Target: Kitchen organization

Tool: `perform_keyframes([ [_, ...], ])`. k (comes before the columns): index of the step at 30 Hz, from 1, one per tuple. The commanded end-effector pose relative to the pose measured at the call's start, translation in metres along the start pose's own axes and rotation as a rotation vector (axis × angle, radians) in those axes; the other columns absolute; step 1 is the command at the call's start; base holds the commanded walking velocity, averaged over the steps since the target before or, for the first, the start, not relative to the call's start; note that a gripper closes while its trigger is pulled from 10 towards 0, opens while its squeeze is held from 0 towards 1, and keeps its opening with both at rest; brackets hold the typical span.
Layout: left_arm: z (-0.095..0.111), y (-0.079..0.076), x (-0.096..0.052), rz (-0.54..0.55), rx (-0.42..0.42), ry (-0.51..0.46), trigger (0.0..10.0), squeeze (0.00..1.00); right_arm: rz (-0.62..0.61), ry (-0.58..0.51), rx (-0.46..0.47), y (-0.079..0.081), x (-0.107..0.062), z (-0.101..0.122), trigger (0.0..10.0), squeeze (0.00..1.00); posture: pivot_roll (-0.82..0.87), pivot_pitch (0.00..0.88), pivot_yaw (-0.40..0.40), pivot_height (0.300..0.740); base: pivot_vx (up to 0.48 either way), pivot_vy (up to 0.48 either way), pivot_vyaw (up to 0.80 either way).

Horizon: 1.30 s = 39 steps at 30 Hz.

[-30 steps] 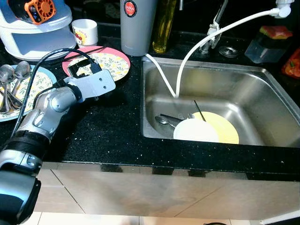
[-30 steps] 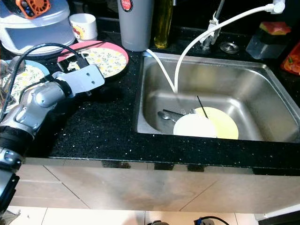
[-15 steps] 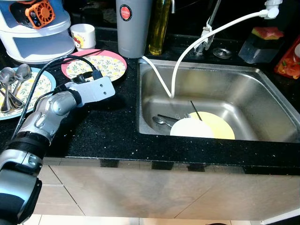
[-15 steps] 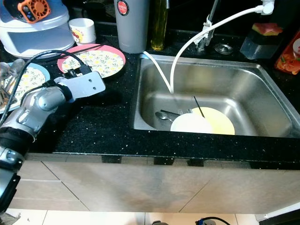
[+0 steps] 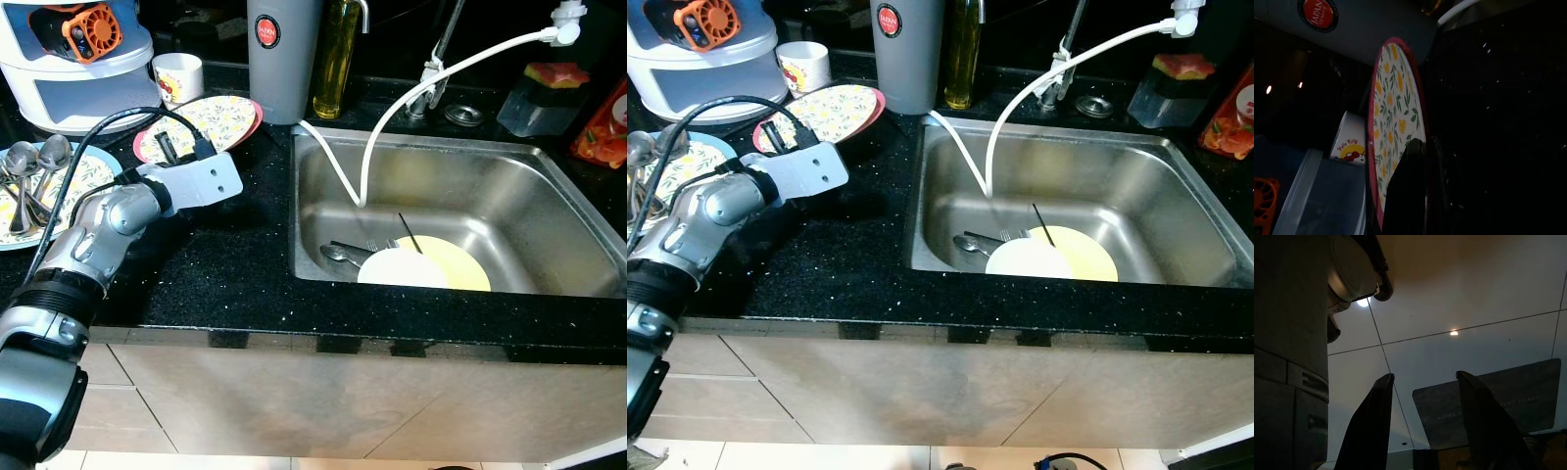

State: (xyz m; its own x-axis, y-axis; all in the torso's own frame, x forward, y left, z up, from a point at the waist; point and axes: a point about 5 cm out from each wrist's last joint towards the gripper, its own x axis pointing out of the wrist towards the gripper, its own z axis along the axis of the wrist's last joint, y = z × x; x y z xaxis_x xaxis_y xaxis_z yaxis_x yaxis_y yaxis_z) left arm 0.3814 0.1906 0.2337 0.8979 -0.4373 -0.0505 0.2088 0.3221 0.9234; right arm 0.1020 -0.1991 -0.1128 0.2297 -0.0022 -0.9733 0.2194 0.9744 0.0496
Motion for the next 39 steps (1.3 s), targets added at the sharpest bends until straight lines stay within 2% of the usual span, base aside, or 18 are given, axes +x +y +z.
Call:
perform_keyframes([
  [1, 0.002, -0.006, 0.0, -0.032, 0.004, -0.01, 0.0, 0.0, -0.015, 0.013, -0.001, -0.004, 0.0, -0.002, 10.0, 0.0, 0.09, 0.066, -0.079, 0.74, 0.0, 0.0, 0.0],
  [4, 0.013, -0.009, 0.002, -0.049, -0.041, -0.074, 0.0, 0.0, -0.016, 0.014, -0.008, -0.004, 0.0, -0.002, 10.0, 0.0, 0.09, 0.064, -0.081, 0.74, 0.0, 0.0, 0.0],
  [7, 0.032, -0.013, 0.001, -0.085, -0.121, -0.197, 0.0, 0.0, -0.018, 0.013, -0.014, -0.004, -0.001, -0.002, 10.0, 0.0, 0.09, 0.058, -0.084, 0.74, 0.0, 0.0, 0.0],
  [8, 0.047, -0.012, 0.0, -0.097, -0.171, -0.284, 0.0, 0.0, -0.019, 0.013, -0.017, -0.004, -0.001, -0.001, 10.0, 0.0, 0.09, 0.057, -0.084, 0.74, 0.0, 0.0, 0.0],
  [9, 0.047, -0.012, 0.0, -0.097, -0.171, -0.284, 0.0, 0.0, -0.019, 0.013, -0.017, -0.004, -0.001, -0.001, 10.0, 0.0, 0.09, 0.057, -0.084, 0.74, 0.0, 0.0, 0.0],
  [11, 0.062, -0.01, -0.002, -0.118, -0.213, -0.364, 0.0, 0.0, -0.02, 0.014, -0.021, -0.004, -0.001, -0.001, 10.0, 0.0, 0.09, 0.053, -0.085, 0.74, 0.0, 0.0, 0.0],
  [18, 0.081, -0.012, -0.008, -0.204, -0.251, -0.463, 0.0, 0.0, -0.017, 0.015, -0.026, -0.004, -0.001, -0.001, 10.0, 0.0, 0.09, 0.049, -0.084, 0.74, 0.0, 0.0, 0.0],
  [20, 0.083, -0.012, -0.009, -0.218, -0.262, -0.476, 0.0, 0.0, -0.017, 0.015, -0.027, -0.004, 0.0, -0.001, 10.0, 0.0, 0.09, 0.049, -0.084, 0.74, 0.0, 0.0, 0.0],
  [23, 0.087, -0.018, -0.017, -0.344, -0.251, -0.473, 0.0, 0.0, -0.011, 0.016, -0.025, -0.003, 0.0, -0.001, 10.0, 0.0, 0.1, 0.051, -0.082, 0.74, 0.0, 0.0, 0.0],
  [25, 0.086, -0.021, -0.019, -0.378, -0.245, -0.467, 0.0, 0.0, -0.009, 0.017, -0.024, -0.003, 0.0, -0.001, 10.0, 0.0, 0.1, 0.052, -0.081, 0.74, 0.0, 0.0, 0.0],
  [28, 0.075, -0.028, -0.029, -0.497, -0.184, -0.37, 0.0, 0.0, -0.004, 0.019, -0.023, -0.002, 0.0, -0.002, 10.0, 0.0, 0.1, 0.056, -0.078, 0.74, 0.0, 0.0, 0.0],
  [31, 0.07, -0.027, -0.032, -0.51, -0.169, -0.338, 0.0, 0.0, -0.002, 0.019, -0.021, -0.002, 0.0, -0.002, 10.0, 0.0, 0.1, 0.058, -0.077, 0.74, 0.0, 0.0, 0.0],
  [35, 0.072, 0.0, -0.038, -0.415, -0.177, -0.359, 0.0, 0.0, 0.018, -0.028, 0.03, 0.0, 0.0, 0.0, 10.0, 0.0, 0.1, 0.062, -0.076, 0.74, 0.0, 0.0, 0.0],
  [38, 0.074, 0.004, -0.039, -0.404, -0.183, -0.366, 0.0, 0.0, 0.025, -0.045, 0.051, 0.001, 0.0, 0.001, 10.0, 0.0, 0.1, 0.062, -0.076, 0.74, 0.0, 0.0, 0.0],
  [39, 0.079, 0.01, -0.041, -0.38, -0.192, -0.398, 0.0, 0.0, 0.055, -0.081, 0.119, 0.004, 0.0, 0.003, 10.0, 0.0, 0.1, 0.064, -0.073, 0.74, 0.0, 0.0, 0.0],
])
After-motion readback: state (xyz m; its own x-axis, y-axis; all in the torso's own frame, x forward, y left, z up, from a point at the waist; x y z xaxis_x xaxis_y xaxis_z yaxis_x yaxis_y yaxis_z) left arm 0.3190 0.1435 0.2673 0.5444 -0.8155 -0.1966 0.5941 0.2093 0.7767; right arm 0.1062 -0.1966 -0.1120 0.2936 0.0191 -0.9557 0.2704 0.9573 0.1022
